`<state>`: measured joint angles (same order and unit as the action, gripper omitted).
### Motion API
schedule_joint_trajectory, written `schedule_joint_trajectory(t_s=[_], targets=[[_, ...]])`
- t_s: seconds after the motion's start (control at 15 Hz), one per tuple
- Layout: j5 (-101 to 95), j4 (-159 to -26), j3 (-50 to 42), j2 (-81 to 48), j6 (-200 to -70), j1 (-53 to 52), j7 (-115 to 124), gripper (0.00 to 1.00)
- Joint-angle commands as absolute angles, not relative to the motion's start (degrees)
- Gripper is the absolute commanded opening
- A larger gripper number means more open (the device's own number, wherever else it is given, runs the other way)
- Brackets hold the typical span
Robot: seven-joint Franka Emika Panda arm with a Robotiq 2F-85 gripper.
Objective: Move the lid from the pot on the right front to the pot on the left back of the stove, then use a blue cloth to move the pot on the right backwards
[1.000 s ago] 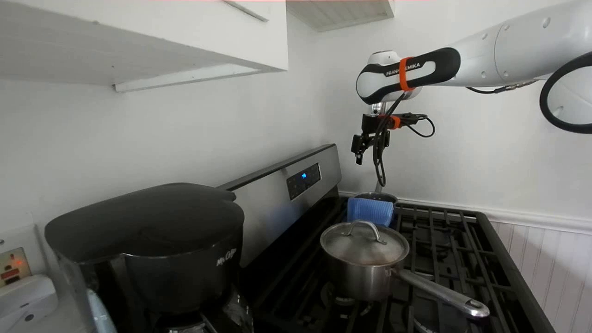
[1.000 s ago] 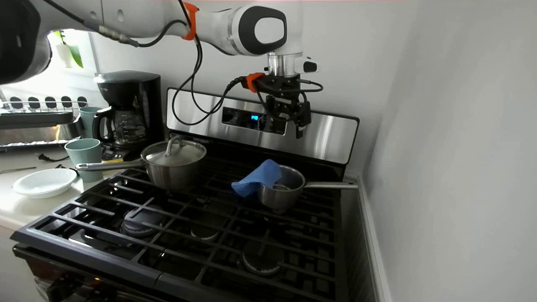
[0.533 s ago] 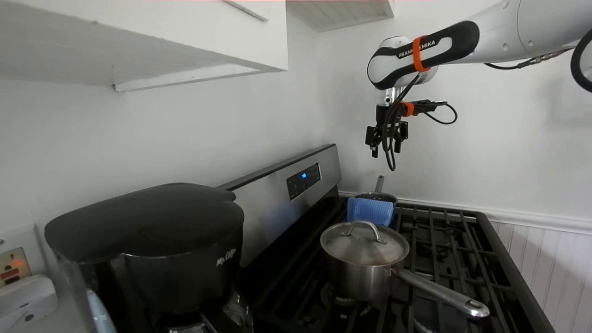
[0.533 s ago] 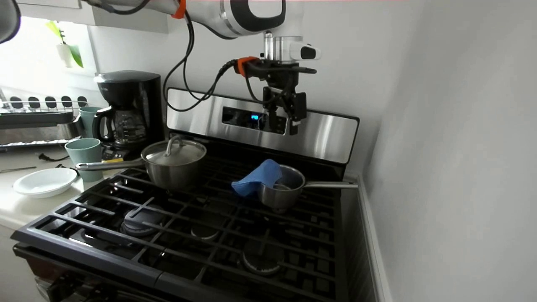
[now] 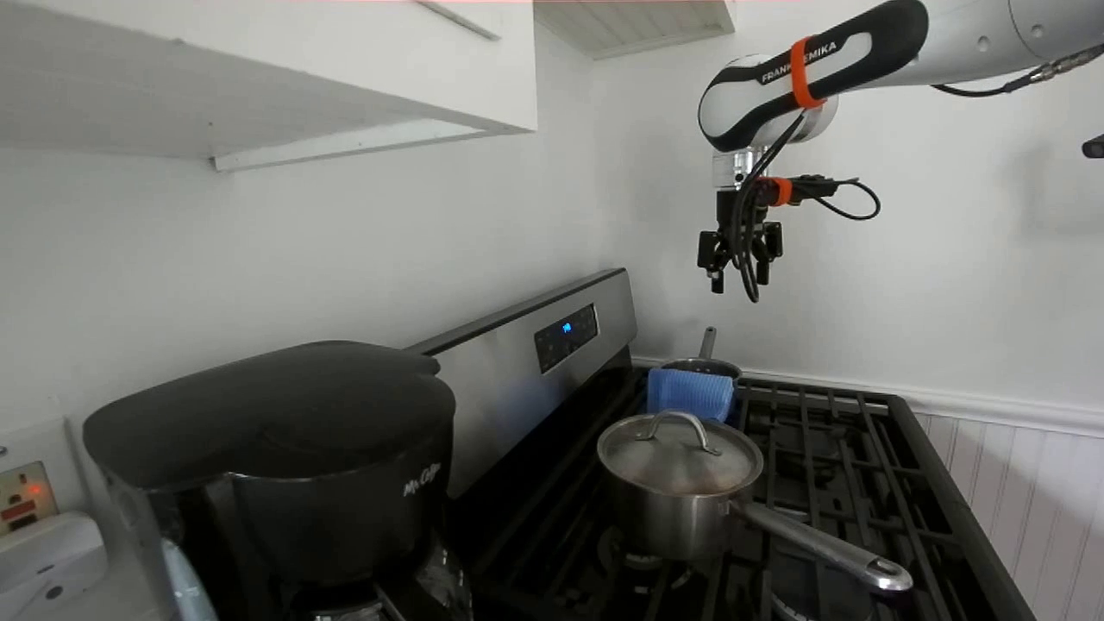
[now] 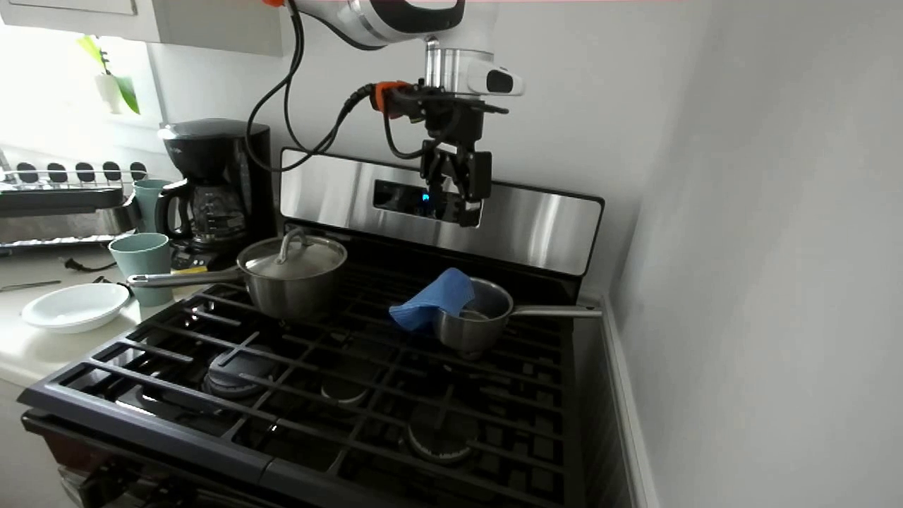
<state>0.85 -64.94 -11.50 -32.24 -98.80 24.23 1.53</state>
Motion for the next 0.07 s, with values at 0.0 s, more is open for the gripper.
schedule_joint_trajectory(t_s=[0.0], targets=[[0.9,-65.2,-11.5,-32.1,-98.8,24.2,1.5,1.0]])
